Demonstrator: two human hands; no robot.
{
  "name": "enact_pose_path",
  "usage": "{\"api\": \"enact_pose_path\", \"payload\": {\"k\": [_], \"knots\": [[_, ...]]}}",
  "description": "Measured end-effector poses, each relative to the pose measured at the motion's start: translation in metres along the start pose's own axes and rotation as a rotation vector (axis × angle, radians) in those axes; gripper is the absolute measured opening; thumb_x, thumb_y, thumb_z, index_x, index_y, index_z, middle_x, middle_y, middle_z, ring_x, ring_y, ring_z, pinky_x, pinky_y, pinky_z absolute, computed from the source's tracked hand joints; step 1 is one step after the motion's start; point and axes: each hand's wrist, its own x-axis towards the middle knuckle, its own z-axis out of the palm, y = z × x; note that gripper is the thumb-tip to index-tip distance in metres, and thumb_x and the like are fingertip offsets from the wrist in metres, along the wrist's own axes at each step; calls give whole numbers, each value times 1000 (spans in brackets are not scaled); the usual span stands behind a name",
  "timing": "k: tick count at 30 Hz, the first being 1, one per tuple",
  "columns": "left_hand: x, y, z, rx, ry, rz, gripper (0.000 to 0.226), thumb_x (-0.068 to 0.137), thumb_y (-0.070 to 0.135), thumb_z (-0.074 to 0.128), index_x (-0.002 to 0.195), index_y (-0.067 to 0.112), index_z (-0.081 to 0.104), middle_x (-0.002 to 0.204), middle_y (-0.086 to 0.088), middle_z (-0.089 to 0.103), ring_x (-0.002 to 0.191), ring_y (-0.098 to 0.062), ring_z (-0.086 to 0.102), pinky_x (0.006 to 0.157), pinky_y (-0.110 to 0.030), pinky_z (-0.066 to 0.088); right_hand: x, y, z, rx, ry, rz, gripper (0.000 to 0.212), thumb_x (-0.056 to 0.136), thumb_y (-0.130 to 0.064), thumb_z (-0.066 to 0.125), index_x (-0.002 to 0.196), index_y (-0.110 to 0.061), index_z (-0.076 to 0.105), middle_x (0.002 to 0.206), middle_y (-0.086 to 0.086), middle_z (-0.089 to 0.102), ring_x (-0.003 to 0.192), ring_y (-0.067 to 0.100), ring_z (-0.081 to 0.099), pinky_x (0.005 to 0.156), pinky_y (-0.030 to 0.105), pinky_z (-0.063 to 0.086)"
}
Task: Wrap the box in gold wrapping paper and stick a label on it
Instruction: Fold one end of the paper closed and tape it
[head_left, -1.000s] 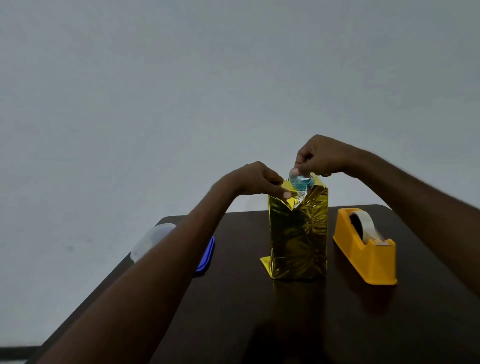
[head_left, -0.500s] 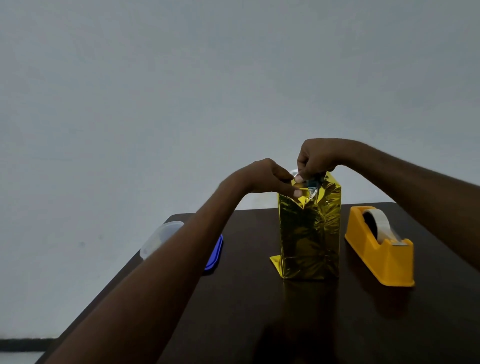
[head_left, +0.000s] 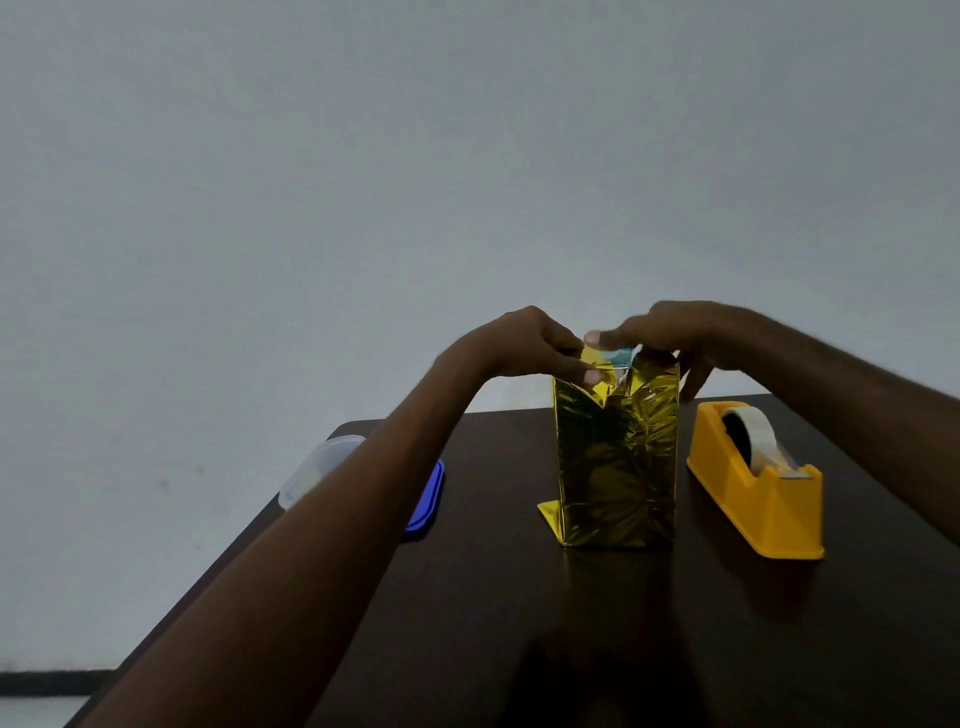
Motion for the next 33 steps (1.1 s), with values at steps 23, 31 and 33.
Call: {"api": "enact_pose_path", "payload": {"k": [23, 31, 33], "knots": [[-1, -7, 13, 28, 173, -72, 70, 65, 68, 75, 97, 6, 75, 82, -3, 60, 77, -14, 52, 70, -27, 37, 0, 3, 9, 231, 92, -24, 41, 96, -31, 59, 121, 0, 52, 92, 17, 64, 71, 29, 65, 59, 40, 57], [-2, 10, 39, 328, 552, -180, 75, 64, 78, 67, 103, 14, 67, 96, -4, 68, 90, -21, 62, 68, -32, 48, -1, 6, 2, 91, 708, -420, 24, 92, -28, 59, 98, -10, 74, 105, 6, 73, 99, 24, 64, 90, 40, 51], [-1, 15, 43, 358, 572, -207, 75, 62, 83, 63, 94, 16, 67, 88, -2, 67, 86, -21, 61, 63, -30, 46, -11, 3, 1, 44, 747, -513, 21, 90, -16, 57, 89, -16, 78, 94, 2, 75, 88, 18, 67, 82, 34, 53]]}}
